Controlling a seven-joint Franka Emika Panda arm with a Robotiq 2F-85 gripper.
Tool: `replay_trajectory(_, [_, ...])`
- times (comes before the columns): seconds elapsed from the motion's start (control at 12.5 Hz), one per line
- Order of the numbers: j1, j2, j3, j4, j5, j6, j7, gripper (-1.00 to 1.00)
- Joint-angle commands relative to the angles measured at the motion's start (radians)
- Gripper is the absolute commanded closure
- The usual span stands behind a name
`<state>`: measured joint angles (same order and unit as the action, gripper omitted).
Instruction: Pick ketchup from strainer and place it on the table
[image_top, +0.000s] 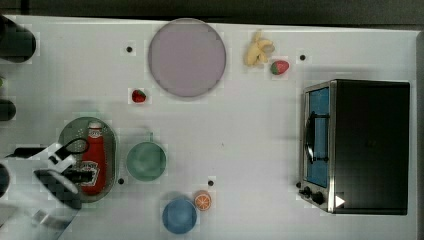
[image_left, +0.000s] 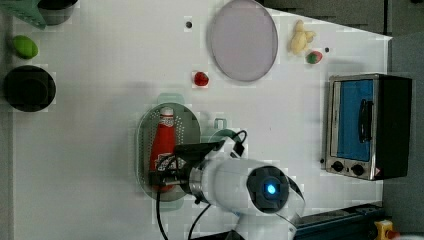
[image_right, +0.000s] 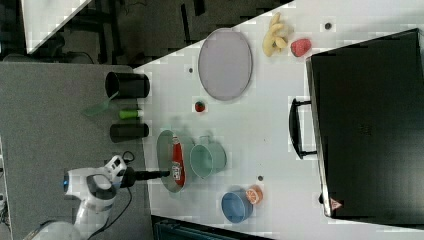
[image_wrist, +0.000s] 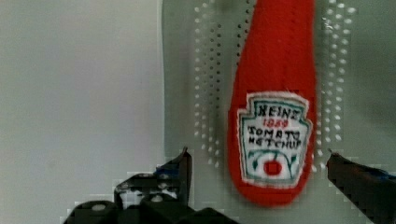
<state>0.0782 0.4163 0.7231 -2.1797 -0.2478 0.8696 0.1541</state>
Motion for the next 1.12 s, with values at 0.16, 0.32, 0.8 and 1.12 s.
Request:
replay_trajectory(0.16, [-0.006, 0.059, -0.023, 0.005, -0.087, 0.082, 0.139, -1.0])
replay_trajectory(0.32, [0.001, 0.102, -0.036, 0.007, -0.14, 0.108, 0.194, -1.0])
replay_trajectory(0.8, [0.046, 0.188, -0.091, 0.042, -0.192, 0.126, 0.212, -0.68])
replay_trajectory(1.12, [0.04, 0.151, -0.077, 0.037, -0.187, 0.096, 0.211, -0.21])
